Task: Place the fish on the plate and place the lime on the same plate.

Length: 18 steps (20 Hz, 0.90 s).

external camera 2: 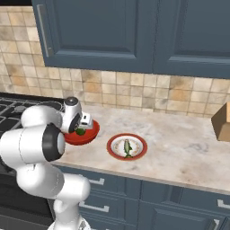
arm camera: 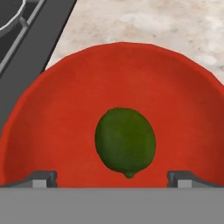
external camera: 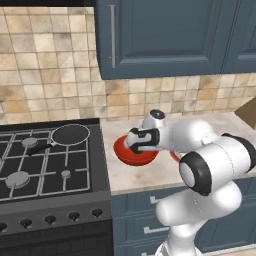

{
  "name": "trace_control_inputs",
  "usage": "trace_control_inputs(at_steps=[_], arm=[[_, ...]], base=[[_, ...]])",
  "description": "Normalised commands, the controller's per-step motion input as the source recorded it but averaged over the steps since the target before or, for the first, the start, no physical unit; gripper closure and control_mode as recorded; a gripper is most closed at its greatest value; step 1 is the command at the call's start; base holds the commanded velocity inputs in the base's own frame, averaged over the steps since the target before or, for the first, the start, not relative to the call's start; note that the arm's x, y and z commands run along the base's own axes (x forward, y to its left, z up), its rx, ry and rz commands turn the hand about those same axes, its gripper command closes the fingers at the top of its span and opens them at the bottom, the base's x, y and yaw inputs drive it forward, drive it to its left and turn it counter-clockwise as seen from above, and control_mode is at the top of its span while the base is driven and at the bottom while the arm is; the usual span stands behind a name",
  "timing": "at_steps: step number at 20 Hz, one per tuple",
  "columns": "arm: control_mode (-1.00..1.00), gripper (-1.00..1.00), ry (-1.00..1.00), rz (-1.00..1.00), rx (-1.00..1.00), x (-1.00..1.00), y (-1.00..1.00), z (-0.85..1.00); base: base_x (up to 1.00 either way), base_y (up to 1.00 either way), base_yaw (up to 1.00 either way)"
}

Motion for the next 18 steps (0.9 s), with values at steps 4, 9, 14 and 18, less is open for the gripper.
trace_control_inputs(at_steps=[4, 9, 14, 18], arm=[[-1.0, -1.0, 0.0, 0.0, 0.0, 0.23, 0.0, -0.23], [-1.0, -1.0, 0.0, 0.0, 0.0, 0.21, 0.0, -0.18], [-1.0, -1.0, 0.0, 0.0, 0.0, 0.13, 0.0, -0.21], [-1.0, 1.0, 0.0, 0.0, 0.0, 0.06, 0.0, -0.22]], base=[[0.0, 0.0, 0.0], [0.0, 0.0, 0.0], [0.0, 0.0, 0.0], [0.0, 0.0, 0.0]])
